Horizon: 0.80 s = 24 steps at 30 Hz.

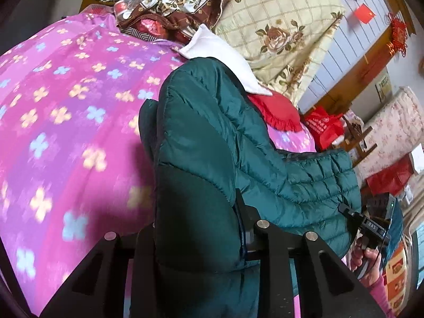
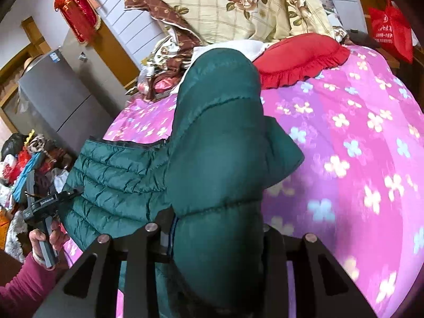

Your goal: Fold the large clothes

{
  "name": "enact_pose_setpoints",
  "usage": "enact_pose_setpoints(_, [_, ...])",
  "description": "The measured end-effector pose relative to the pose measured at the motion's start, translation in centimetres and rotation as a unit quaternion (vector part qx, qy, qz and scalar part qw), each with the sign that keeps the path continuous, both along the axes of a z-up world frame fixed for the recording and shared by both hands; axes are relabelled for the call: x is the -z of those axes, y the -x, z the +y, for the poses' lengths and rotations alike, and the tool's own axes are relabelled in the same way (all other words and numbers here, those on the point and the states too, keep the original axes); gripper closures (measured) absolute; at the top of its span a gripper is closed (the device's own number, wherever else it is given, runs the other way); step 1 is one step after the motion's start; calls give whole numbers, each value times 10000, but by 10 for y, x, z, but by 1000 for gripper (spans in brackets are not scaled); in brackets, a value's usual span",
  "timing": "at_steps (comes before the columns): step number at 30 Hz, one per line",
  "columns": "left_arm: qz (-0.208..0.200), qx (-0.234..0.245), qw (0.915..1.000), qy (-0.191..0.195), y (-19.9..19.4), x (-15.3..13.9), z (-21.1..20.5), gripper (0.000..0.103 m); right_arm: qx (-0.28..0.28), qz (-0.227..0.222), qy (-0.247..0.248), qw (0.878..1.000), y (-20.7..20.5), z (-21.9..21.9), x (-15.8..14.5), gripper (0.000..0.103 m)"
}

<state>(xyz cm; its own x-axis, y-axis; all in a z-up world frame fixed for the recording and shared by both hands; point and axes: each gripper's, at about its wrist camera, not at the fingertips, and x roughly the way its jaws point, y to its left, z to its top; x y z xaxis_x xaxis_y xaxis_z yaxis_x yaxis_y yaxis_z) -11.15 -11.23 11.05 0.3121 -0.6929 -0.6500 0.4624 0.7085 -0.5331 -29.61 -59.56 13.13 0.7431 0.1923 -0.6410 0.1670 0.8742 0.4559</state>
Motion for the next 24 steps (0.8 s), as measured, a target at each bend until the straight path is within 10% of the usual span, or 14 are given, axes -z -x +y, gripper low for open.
enact_pose_setpoints(5, [132,-157,9976,-655,22,31,11,83,-2,253,-165,9995,38,10,20,59])
enact_pose_setpoints(11, [-110,-520,9901,-1298,30,49,8,60,709,1091,550,9900,40,14,63,22])
enact_pose_setpoints(24, [-1462,-1143,9645,-1880,95,-16,13,60,1283,495,1527,9787,95,70,-14,14])
